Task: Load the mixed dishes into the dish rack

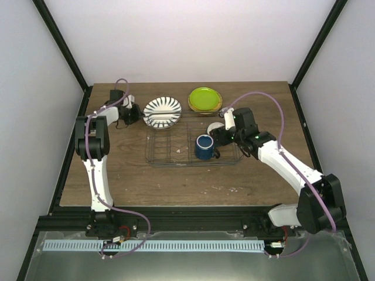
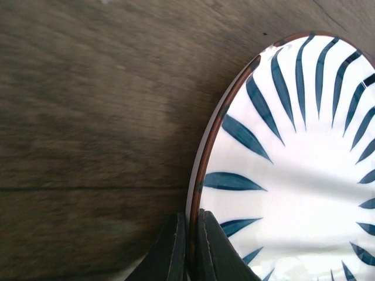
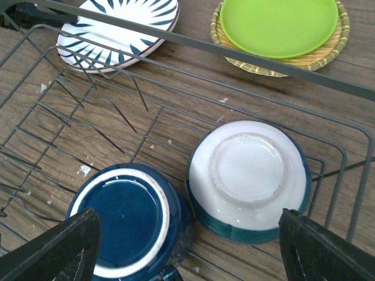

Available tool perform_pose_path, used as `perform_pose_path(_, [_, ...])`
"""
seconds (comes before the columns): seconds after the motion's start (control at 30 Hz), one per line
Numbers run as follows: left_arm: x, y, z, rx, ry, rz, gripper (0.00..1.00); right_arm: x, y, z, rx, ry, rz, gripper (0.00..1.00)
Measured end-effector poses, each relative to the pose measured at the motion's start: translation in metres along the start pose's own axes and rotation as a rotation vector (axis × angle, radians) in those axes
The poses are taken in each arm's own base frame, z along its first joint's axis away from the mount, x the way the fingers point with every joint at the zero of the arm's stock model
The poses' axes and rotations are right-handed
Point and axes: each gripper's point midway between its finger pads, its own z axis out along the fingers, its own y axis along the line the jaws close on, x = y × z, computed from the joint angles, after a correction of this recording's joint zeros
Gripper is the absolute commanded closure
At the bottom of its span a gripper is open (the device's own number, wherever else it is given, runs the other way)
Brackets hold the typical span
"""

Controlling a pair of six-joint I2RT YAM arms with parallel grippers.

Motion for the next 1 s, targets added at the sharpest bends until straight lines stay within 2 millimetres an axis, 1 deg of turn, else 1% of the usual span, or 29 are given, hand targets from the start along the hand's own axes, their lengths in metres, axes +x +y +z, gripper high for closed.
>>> perform_pose_path(0.13, [-0.002,0.006,-0.007,0.000,-0.009,-0.041,1.00,-0.002,0.003,0.010,-0.028,-0.006,0.019,0.16])
perform_pose_path(0.23, [-0.005,0.004,-0.009,-0.003,-0.012,-0.050,1.00,0.000,0.007,0.021,-0.059,0.004,0.041,0.16])
perform_pose_path(0.3, [-0.012,0.000,-0.013,-0.011,-0.018,-0.053,1.00,0.002,0.010,0.027,-0.076,0.011,0.054,0.16])
perform_pose_path(0.37, [-0.024,-0.006,-0.019,-0.019,-0.036,-0.047,1.00,0.002,0.011,0.031,-0.088,0.013,0.062,0.16])
perform_pose_path(0.43, [-0.043,-0.015,-0.027,-0.021,-0.072,-0.037,1.00,0.002,0.012,0.032,-0.093,0.014,0.069,0.16])
perform_pose_path(0.6, [-0.101,-0.047,-0.054,0.016,-0.191,0.005,1.00,-0.001,0.012,0.032,-0.096,0.000,0.070,0.16])
perform_pose_path(0.67, [-0.114,-0.057,-0.064,0.030,-0.223,0.016,1.00,-0.003,0.012,0.032,-0.097,-0.007,0.068,0.15])
perform_pose_path(0.73, [-0.122,-0.064,-0.072,0.042,-0.243,0.022,1.00,-0.003,0.012,0.033,-0.098,-0.010,0.068,0.15])
perform_pose_path(0.8, [-0.124,-0.067,-0.074,0.050,-0.243,0.022,1.00,-0.004,0.012,0.035,-0.098,-0.012,0.068,0.14])
perform_pose_path(0.87, [-0.119,-0.065,-0.072,0.051,-0.227,0.015,1.00,-0.003,0.013,0.039,-0.102,-0.012,0.073,0.13])
perform_pose_path(1.0, [-0.093,-0.050,-0.061,0.033,-0.161,-0.020,1.00,-0.007,0.019,0.050,-0.152,-0.030,0.091,0.11])
